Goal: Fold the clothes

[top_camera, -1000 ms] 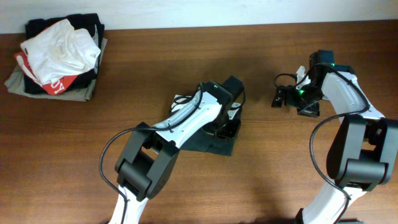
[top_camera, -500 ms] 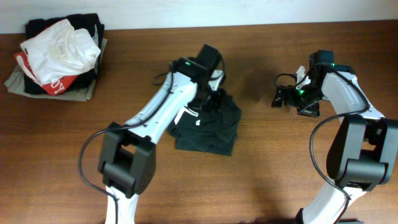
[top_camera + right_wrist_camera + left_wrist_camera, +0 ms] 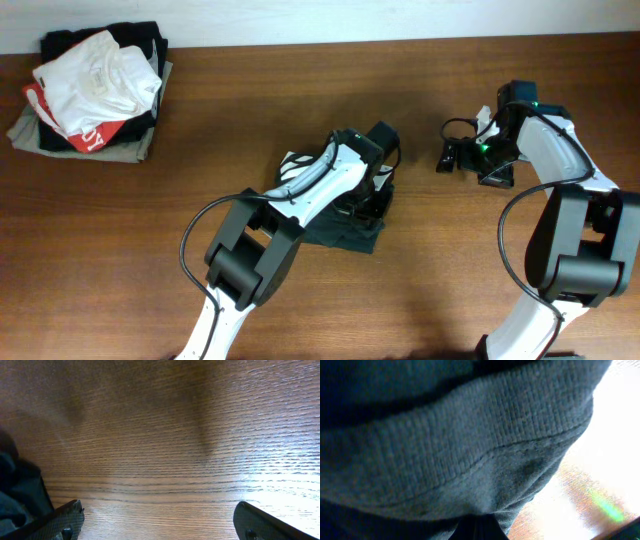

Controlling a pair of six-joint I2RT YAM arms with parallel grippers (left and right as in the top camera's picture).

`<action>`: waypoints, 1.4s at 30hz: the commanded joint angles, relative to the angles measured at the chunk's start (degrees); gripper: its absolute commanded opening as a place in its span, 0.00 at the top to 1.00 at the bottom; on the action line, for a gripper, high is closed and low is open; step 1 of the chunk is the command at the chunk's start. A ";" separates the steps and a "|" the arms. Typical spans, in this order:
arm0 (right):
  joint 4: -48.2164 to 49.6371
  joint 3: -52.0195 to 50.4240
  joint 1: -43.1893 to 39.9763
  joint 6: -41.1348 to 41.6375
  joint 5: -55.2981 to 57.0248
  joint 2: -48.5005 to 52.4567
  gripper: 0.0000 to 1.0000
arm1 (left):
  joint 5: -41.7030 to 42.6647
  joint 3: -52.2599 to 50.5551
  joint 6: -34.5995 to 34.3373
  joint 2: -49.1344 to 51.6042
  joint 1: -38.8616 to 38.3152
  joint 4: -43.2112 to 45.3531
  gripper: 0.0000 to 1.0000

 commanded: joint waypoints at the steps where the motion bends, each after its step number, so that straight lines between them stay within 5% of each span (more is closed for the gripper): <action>1: 0.02 -0.37 -0.15 -0.22 0.50 0.31 0.01 | -2.21 1.99 -0.70 -1.33 1.05 -2.14 1.00; 5: 0.02 -0.37 -0.15 -0.22 0.48 0.31 0.01 | -5.29 6.75 -0.61 -5.49 4.44 -5.70 0.98; 12: 0.02 -0.37 -0.15 -0.20 0.50 0.31 0.01 | -5.22 11.58 0.33 -8.31 14.62 -9.75 0.42; 18: 0.02 -0.37 -0.15 -0.22 0.48 0.31 0.01 | -4.57 11.37 3.17 -6.12 19.69 -14.47 0.42; 22: 0.02 -0.37 -0.15 -0.20 0.48 0.31 0.01 | -3.54 9.40 2.47 -5.62 17.92 -16.35 0.34; 42: 0.02 -0.37 -0.15 -0.22 0.50 0.31 0.01 | -8.26 2.03 -0.92 -5.57 10.25 -17.92 0.34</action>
